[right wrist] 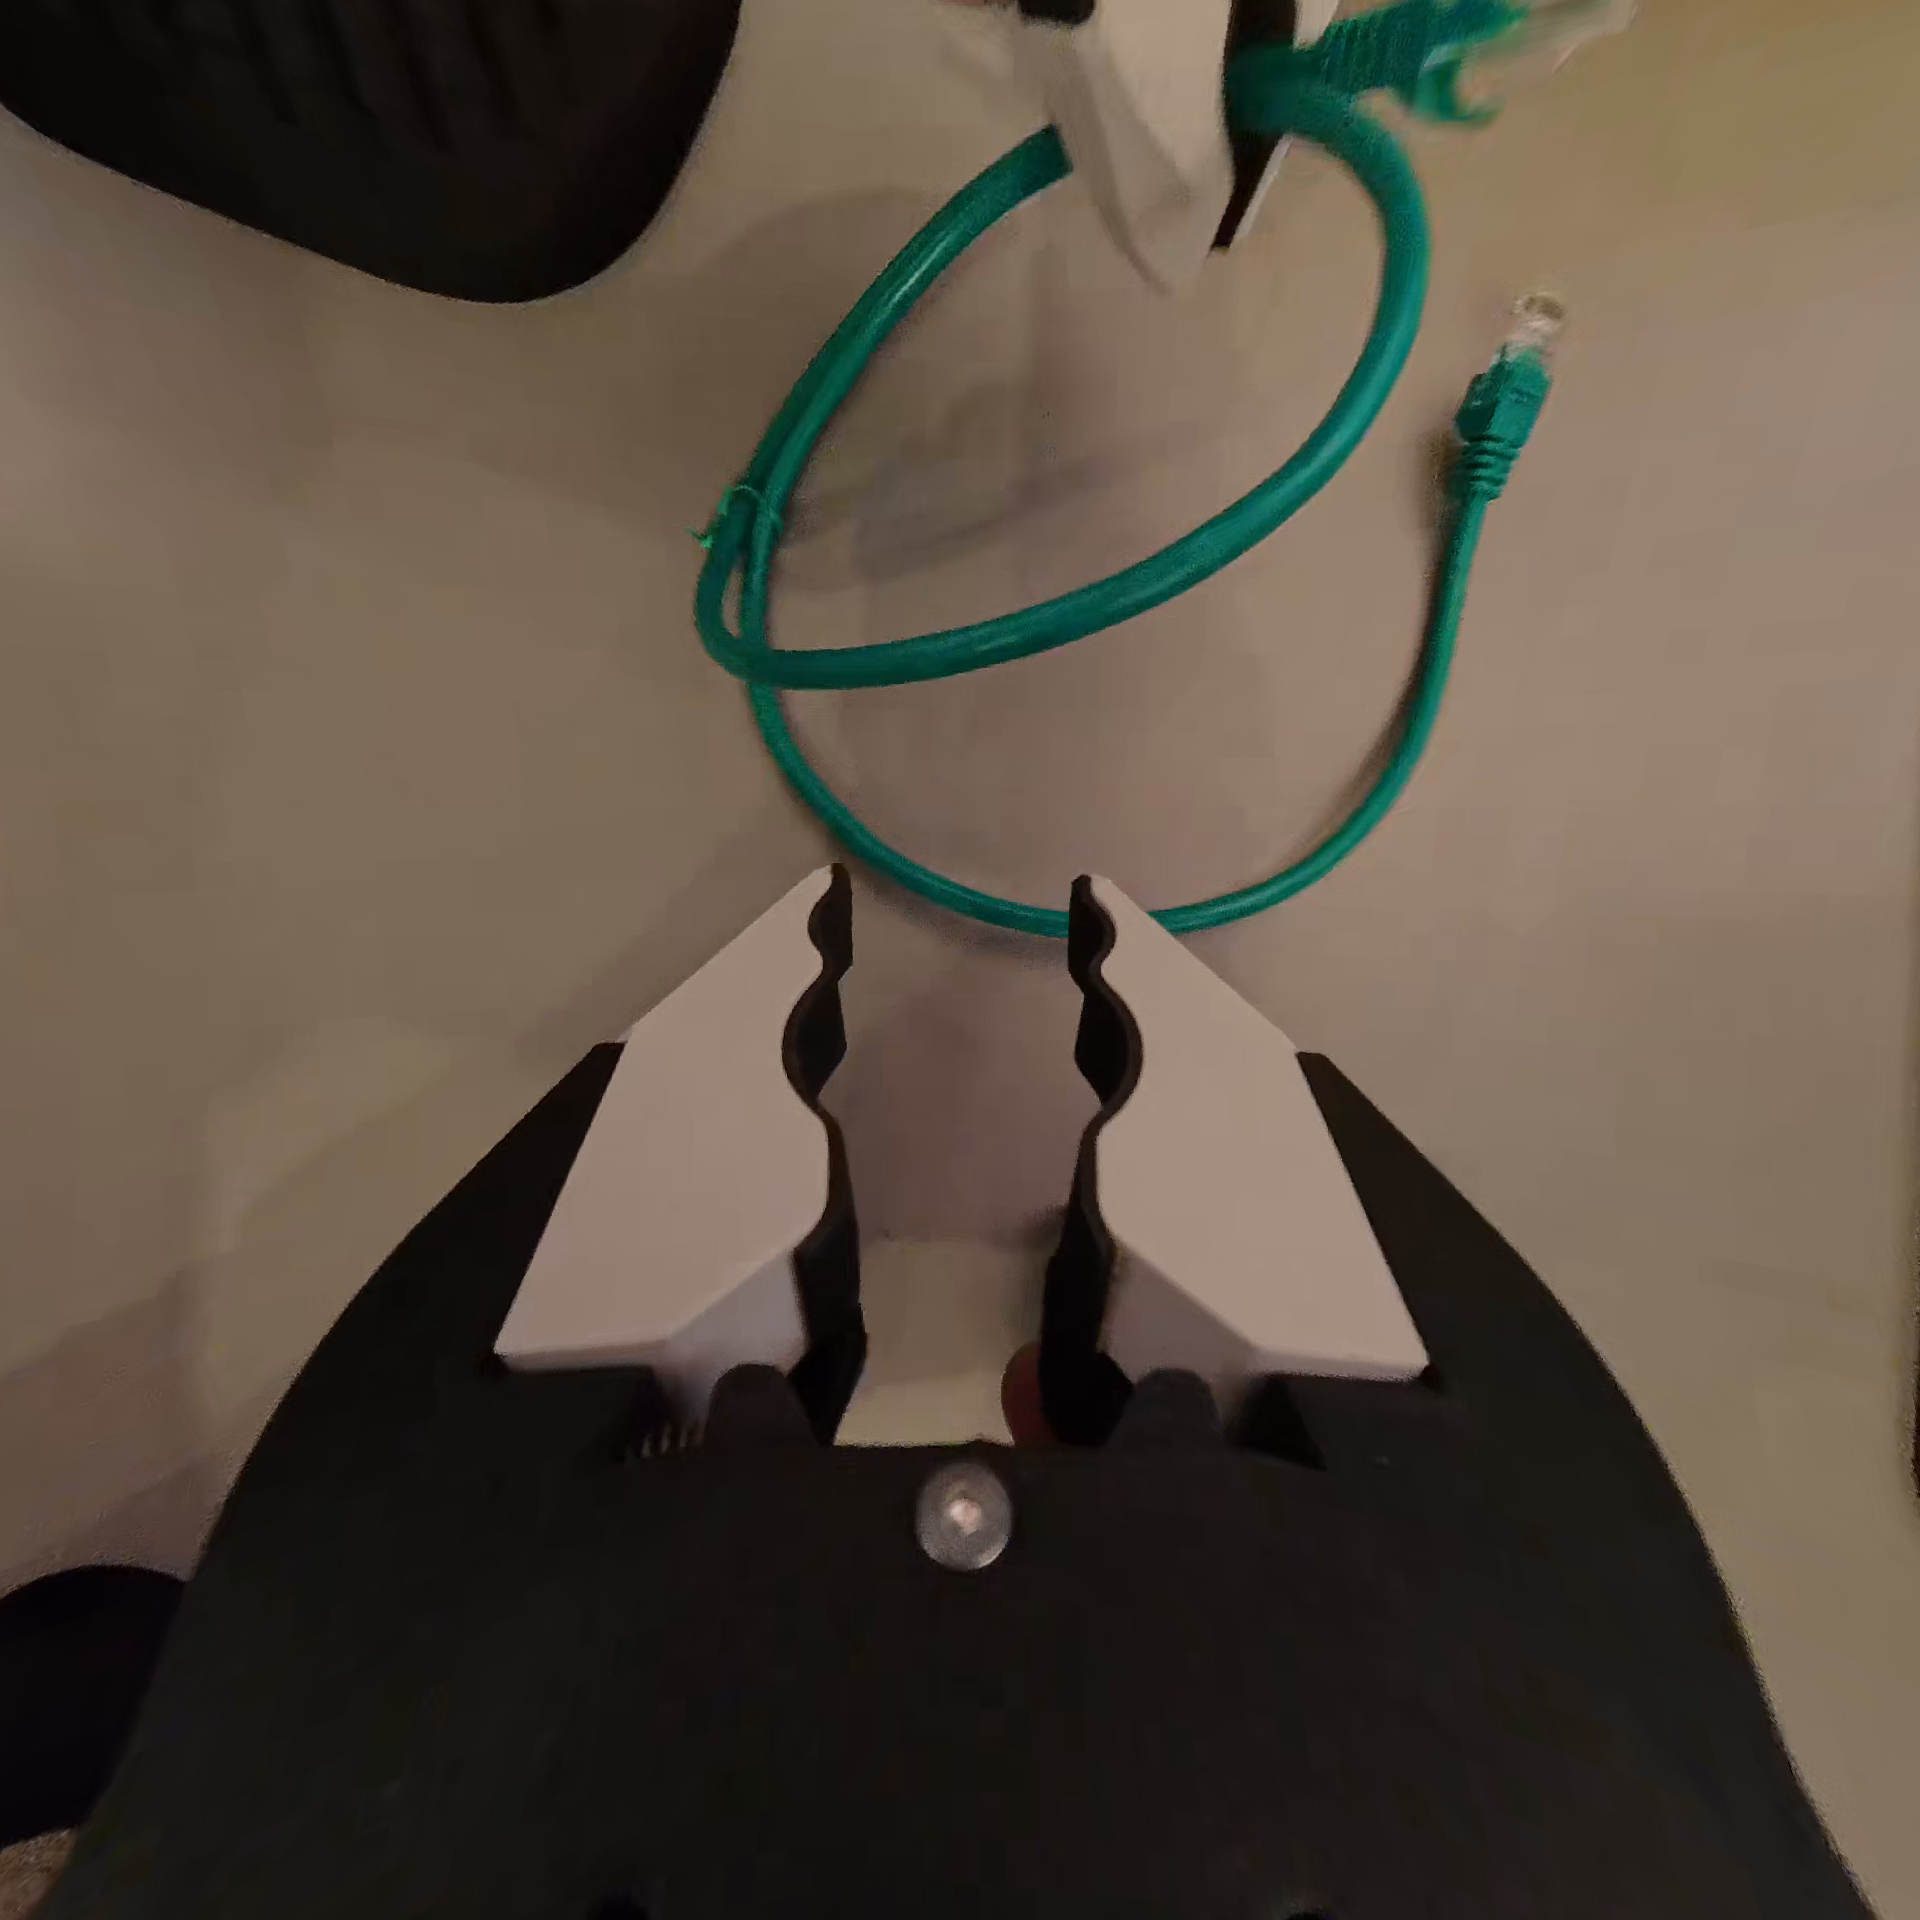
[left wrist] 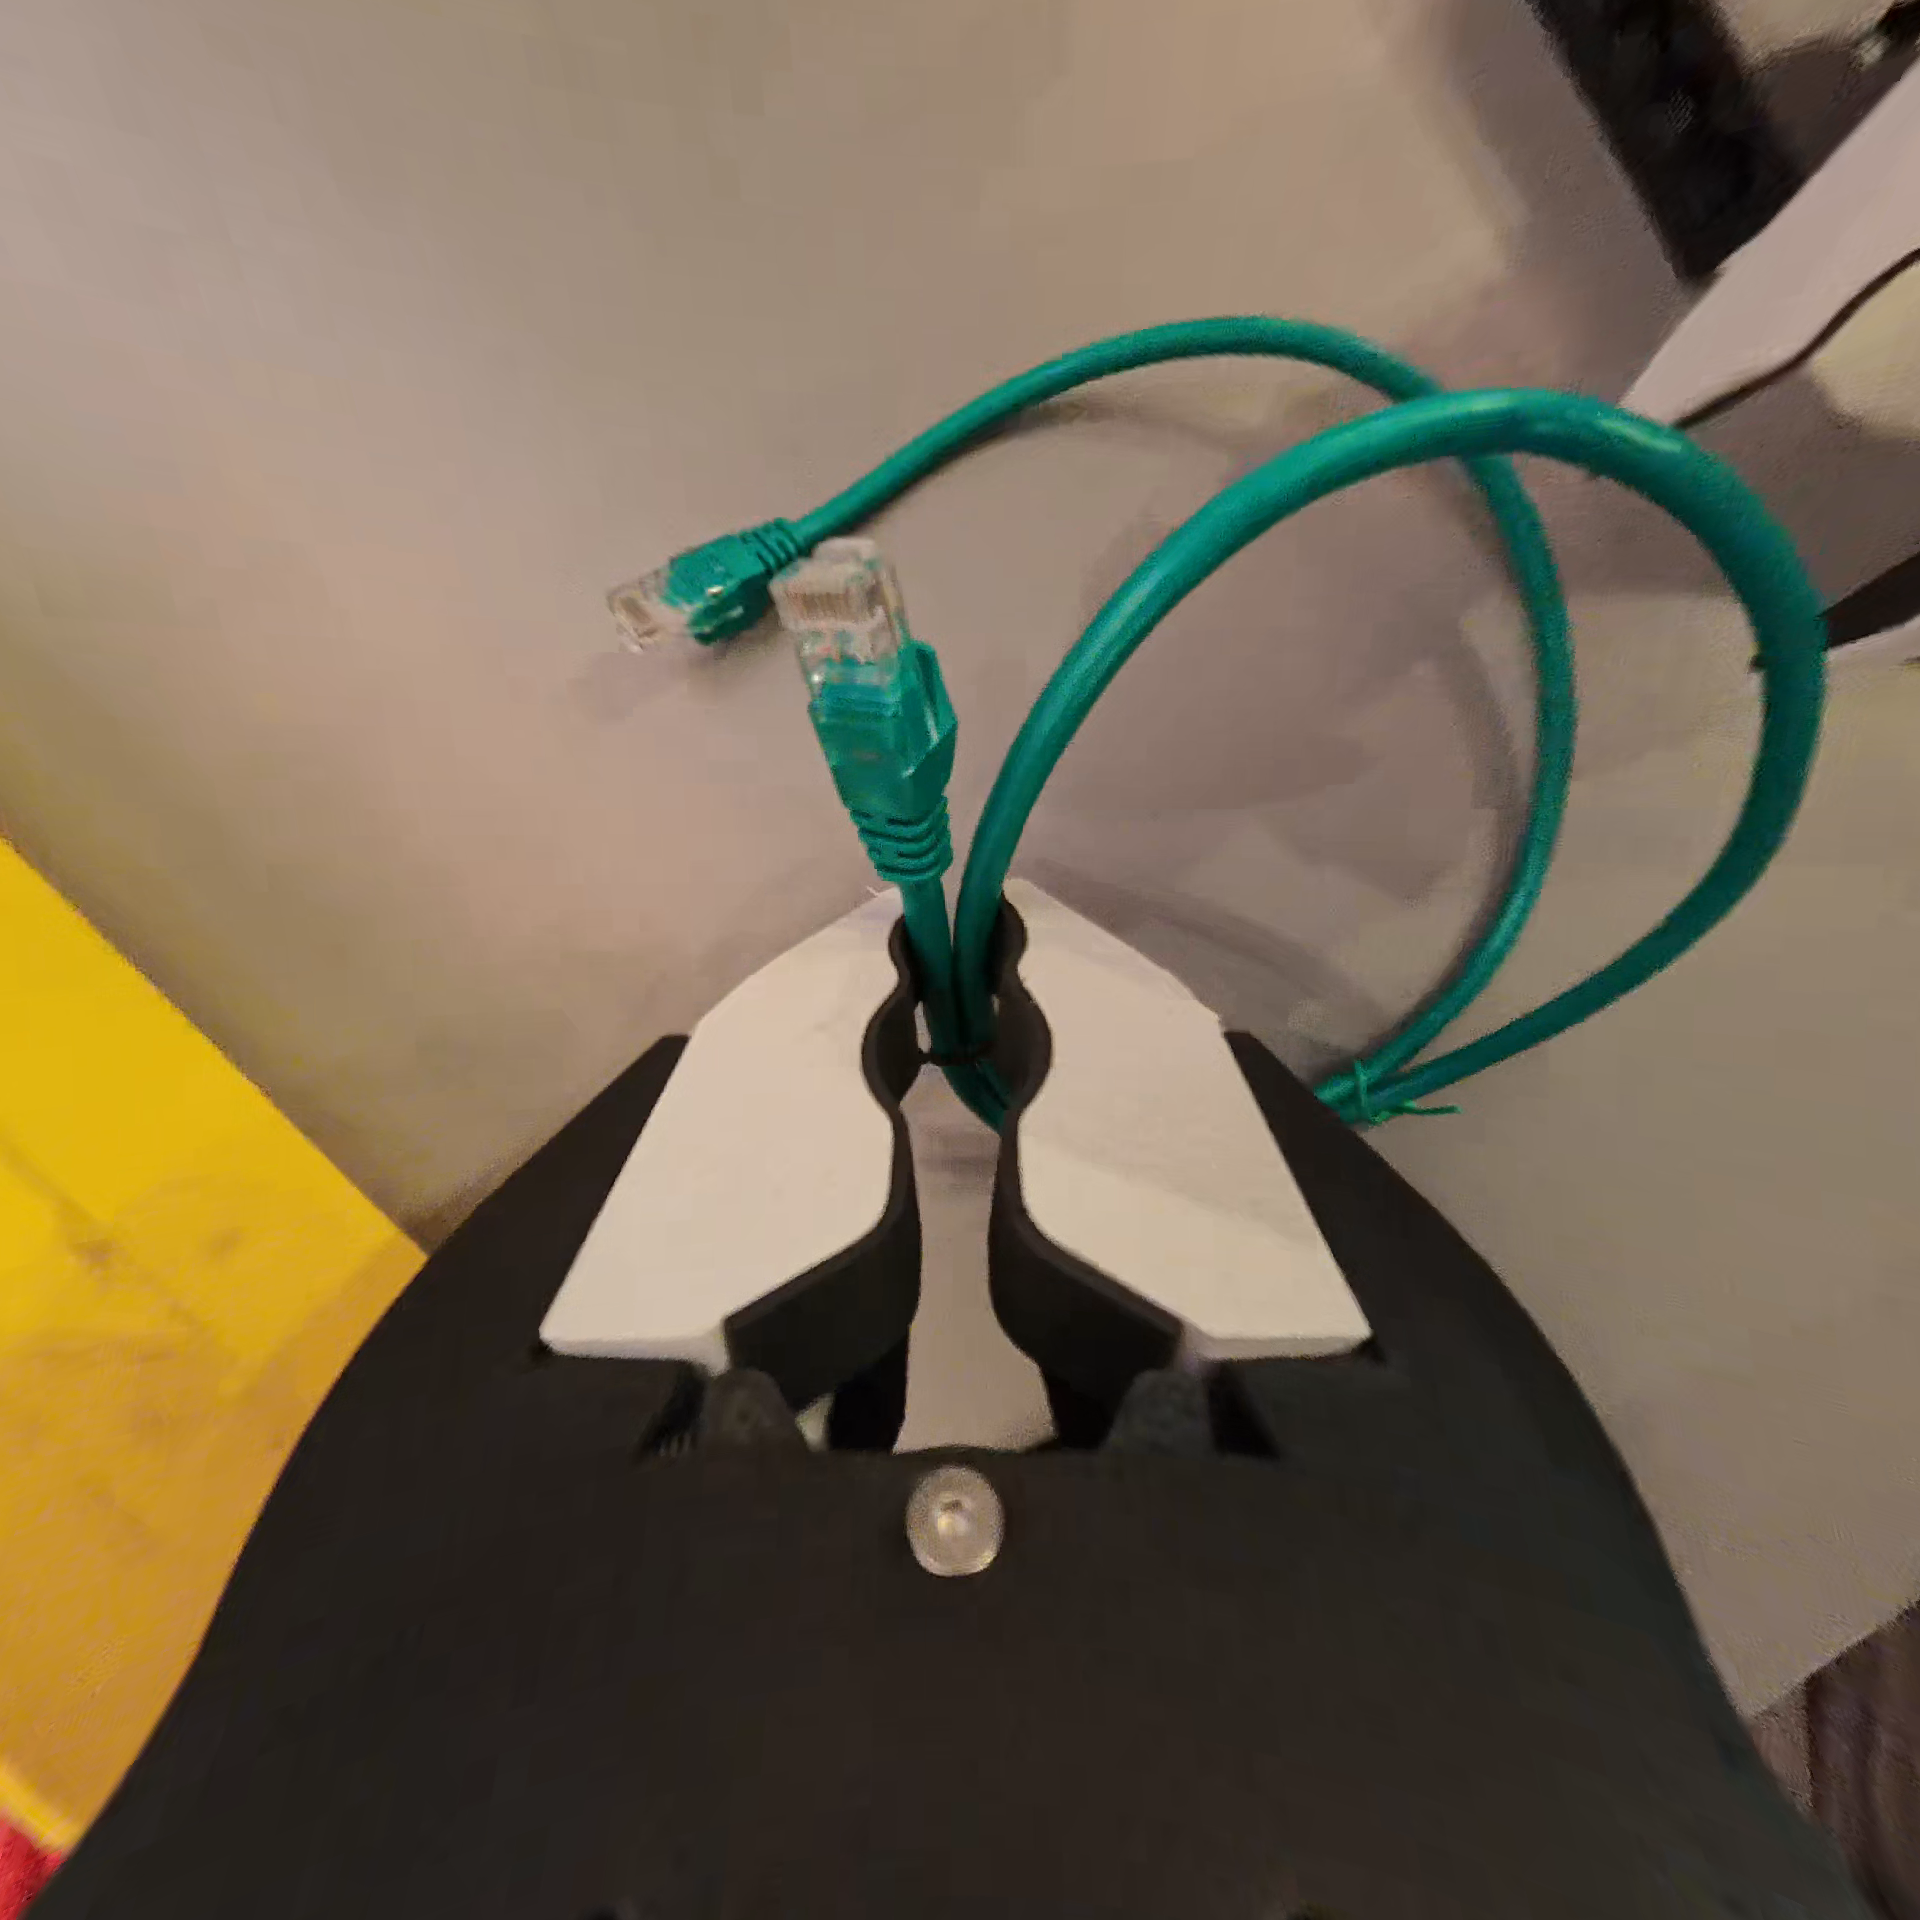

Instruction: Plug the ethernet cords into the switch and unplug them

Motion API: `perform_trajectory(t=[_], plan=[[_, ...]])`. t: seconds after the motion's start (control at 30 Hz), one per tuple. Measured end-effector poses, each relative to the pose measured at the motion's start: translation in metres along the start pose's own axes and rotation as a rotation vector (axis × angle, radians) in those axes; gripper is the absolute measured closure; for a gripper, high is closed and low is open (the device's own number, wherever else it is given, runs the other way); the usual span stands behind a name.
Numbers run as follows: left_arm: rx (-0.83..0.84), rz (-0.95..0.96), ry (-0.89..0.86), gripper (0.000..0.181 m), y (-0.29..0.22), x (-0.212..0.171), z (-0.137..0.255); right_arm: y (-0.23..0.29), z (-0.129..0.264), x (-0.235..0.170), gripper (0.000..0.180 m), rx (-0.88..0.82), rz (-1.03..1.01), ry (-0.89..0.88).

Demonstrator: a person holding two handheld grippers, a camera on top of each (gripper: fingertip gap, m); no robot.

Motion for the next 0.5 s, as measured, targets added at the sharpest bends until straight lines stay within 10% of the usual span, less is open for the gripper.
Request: perform_trajectory(t=[0.03,0.27,0.5], plan=[[-0.014,-0.002,0.020,0.170,0.000,-0.001,-0.005,-0.001,0.002,0.000,0.137,-0.008,-0.006,-0.009],[-0.121,-0.008,0.005,0.111,0.001,0.009,0.001,-0.006,0.018,-0.005,0.134,-0.023,-0.073,-0.051],[0.022,-0.346,-0.100,0.128,0.021,0.051,0.028,-0.009,0.037,-0.003,0.137,-0.078,-0.100,-0.123]])
Point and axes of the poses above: each gripper's, where its closed fingertips meet, z back along the fingers, x out of its top, y = z × x across the jaws, the point moved 9 cm from there along z, back along the fingers, and after that the axes turned 15 degrees about -y, right-handed, at the moved point
